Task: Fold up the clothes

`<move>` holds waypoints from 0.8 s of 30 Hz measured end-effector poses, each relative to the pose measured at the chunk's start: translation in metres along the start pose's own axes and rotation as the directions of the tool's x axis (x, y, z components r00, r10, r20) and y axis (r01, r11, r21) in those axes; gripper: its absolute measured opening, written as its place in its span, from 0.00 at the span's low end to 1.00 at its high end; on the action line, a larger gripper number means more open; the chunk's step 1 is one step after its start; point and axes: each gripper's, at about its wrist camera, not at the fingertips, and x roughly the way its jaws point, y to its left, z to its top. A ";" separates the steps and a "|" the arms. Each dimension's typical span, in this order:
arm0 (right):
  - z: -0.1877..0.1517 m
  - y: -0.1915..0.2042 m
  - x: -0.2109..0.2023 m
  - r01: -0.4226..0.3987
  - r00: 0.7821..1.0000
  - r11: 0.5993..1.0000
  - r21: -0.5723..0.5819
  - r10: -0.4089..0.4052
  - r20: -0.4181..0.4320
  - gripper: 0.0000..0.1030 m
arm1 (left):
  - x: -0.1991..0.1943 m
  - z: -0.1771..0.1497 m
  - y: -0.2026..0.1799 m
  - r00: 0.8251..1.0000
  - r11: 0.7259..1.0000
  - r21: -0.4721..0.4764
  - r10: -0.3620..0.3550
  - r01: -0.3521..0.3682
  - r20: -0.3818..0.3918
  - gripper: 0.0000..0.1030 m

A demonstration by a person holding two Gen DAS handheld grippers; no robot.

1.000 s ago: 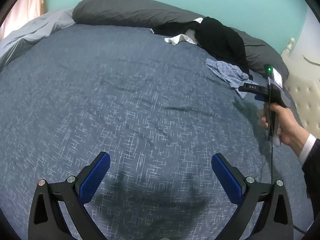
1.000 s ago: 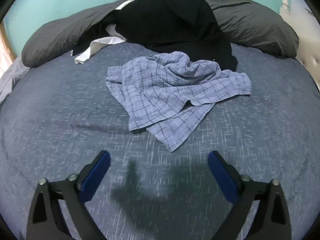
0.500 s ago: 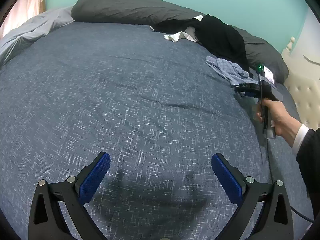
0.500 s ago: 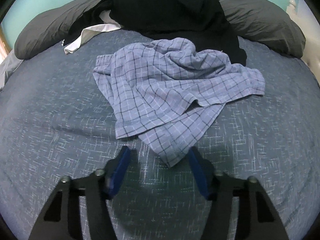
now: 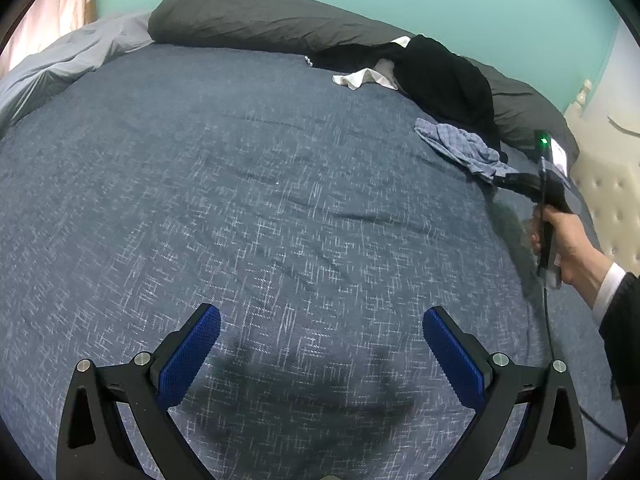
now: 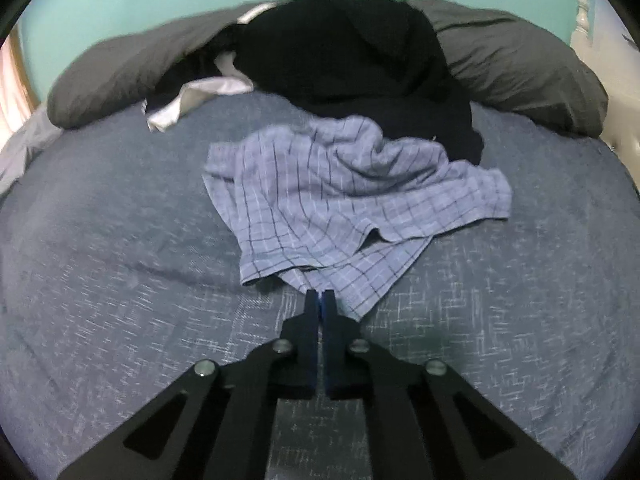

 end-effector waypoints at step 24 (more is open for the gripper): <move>-0.125 0.036 -0.222 -0.341 0.938 0.940 0.006 0.339 0.072 0.01 | -0.046 -0.005 -0.021 0.995 0.995 -0.020 -0.098 0.099 0.029 1.00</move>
